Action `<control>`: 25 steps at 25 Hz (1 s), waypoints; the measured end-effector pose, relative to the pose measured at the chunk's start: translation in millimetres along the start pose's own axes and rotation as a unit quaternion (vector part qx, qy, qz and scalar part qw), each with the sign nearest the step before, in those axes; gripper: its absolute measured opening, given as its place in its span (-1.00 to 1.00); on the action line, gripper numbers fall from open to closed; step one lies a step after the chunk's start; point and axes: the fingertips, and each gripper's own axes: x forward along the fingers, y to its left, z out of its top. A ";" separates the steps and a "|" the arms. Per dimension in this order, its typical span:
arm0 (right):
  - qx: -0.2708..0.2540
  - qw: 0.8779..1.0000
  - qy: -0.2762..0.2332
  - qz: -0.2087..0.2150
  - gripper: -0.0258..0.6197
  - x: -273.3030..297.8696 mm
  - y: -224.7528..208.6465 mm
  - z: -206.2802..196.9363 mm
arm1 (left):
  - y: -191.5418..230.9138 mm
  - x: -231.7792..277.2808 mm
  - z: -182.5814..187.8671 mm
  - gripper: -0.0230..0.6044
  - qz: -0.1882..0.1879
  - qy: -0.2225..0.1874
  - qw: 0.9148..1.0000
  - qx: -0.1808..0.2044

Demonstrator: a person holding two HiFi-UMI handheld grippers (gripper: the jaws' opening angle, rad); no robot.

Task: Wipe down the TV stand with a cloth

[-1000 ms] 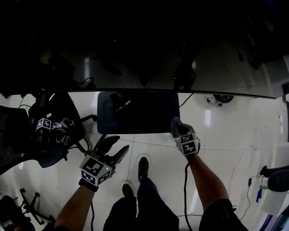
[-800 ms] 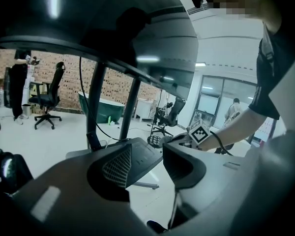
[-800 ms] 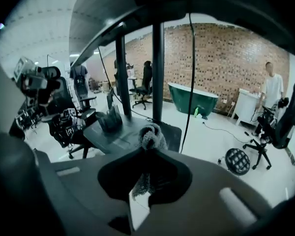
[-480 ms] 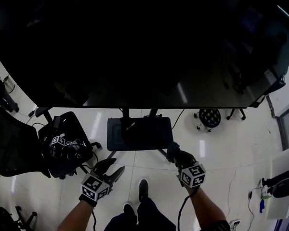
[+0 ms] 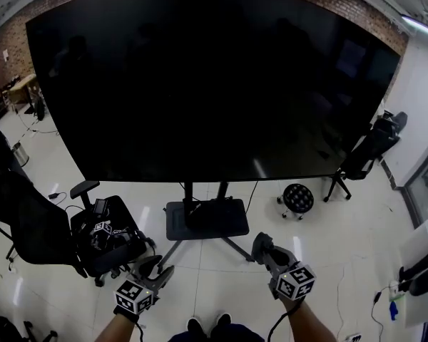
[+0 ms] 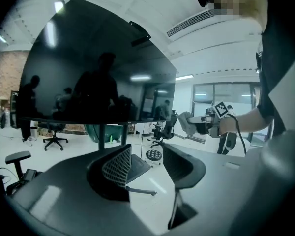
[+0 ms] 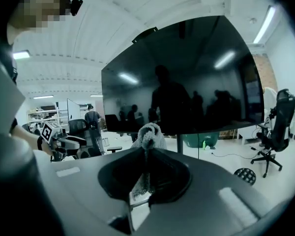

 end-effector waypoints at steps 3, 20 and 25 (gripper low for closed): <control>0.014 1.000 -0.018 0.005 -0.83 -31.4 19.5 9.4 | -15.2 -22.2 14.2 -0.22 0.013 -0.016 1.000 0.002; 0.020 0.995 -0.019 0.096 -0.84 -231.2 98.6 -46.5 | -229.2 -108.3 -24.3 -0.22 0.038 -0.030 0.999 -0.004; 0.013 0.995 -0.013 0.097 -0.84 -277.4 109.1 -58.4 | -276.6 -128.1 -29.9 -0.22 0.030 -0.033 0.999 -0.001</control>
